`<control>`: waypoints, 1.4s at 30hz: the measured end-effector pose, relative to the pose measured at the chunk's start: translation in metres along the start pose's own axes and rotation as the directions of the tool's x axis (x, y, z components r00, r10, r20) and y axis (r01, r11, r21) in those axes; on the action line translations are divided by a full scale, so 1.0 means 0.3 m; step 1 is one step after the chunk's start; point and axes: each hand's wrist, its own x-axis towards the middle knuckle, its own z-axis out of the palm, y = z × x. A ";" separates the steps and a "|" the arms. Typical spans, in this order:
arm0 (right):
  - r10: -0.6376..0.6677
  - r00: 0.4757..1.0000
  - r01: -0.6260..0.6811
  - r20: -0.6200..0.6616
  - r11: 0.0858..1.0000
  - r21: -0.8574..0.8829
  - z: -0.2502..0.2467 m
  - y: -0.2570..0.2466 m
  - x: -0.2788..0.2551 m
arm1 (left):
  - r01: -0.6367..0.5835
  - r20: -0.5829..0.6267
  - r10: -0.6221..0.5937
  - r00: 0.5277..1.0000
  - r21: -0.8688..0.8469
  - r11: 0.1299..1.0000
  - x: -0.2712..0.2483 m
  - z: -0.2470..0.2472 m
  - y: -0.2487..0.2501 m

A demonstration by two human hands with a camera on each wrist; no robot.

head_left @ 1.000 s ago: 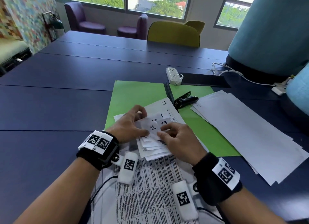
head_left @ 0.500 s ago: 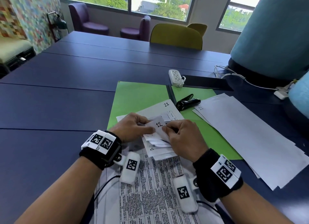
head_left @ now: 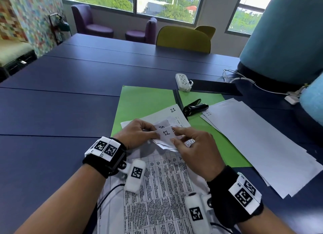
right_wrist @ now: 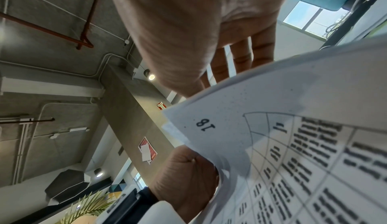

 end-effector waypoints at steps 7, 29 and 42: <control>0.043 0.996 -0.039 0.074 0.998 -0.050 -0.009 0.000 -0.014 | 0.007 0.001 -0.007 1.000 -0.012 1.000 -0.001 0.002 -0.001; 0.042 0.989 -0.029 0.138 0.995 -0.097 0.006 0.007 0.002 | -0.024 0.005 0.025 1.000 -0.026 0.999 -0.016 0.004 0.007; 0.072 0.988 -0.061 0.138 0.995 -0.085 0.040 0.023 0.052 | -0.056 0.074 0.052 0.996 0.052 0.997 -0.023 0.003 0.021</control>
